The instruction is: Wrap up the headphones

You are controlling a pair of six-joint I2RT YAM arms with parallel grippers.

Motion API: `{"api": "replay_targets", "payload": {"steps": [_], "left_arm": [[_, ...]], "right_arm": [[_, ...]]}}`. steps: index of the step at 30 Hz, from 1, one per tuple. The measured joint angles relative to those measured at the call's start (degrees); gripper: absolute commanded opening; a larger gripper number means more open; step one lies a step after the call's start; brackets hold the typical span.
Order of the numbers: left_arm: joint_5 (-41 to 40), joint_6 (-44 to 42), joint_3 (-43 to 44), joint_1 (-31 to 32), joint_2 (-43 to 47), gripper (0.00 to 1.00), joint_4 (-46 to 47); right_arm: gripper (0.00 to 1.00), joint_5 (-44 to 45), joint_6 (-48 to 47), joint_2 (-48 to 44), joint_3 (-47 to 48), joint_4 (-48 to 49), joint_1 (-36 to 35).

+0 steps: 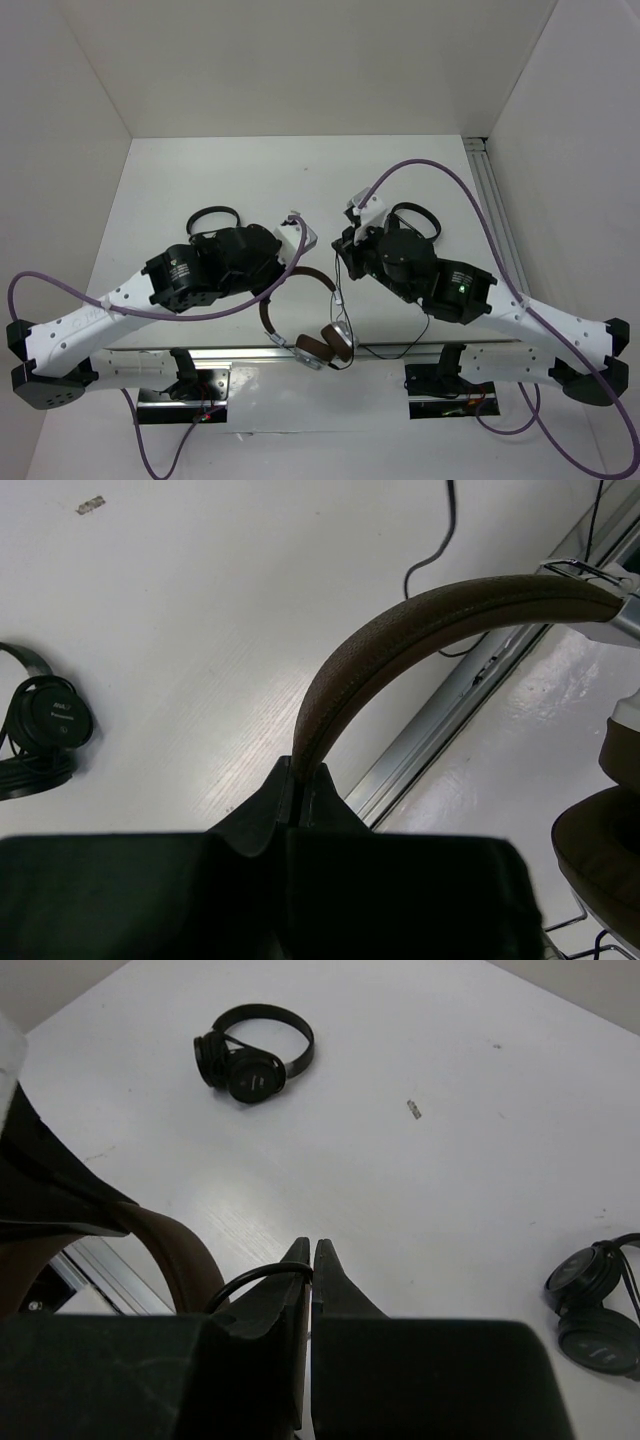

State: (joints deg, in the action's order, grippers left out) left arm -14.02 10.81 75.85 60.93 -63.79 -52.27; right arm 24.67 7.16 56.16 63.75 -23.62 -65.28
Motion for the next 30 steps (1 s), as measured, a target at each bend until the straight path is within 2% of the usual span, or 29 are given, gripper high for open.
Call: {"api": "replay_targets", "payload": {"steps": [9, 21, 30], "left_arm": [[4.46, -0.35, 0.0, 0.35, 0.0, 0.0, 0.61], [4.92, -0.37, 0.0, 0.39, 0.31, 0.0, 1.03], [4.85, -0.46, -0.24, 0.5, 4.74, 0.0, 2.01]], "right_arm": [[0.01, -0.17, -0.46, 3.41, -1.22, 0.33, 0.0], [0.01, -2.89, -1.05, 5.81, -3.26, 0.87, 0.02], [0.01, -4.37, -1.68, 5.81, -6.14, 1.97, 1.27]]}}
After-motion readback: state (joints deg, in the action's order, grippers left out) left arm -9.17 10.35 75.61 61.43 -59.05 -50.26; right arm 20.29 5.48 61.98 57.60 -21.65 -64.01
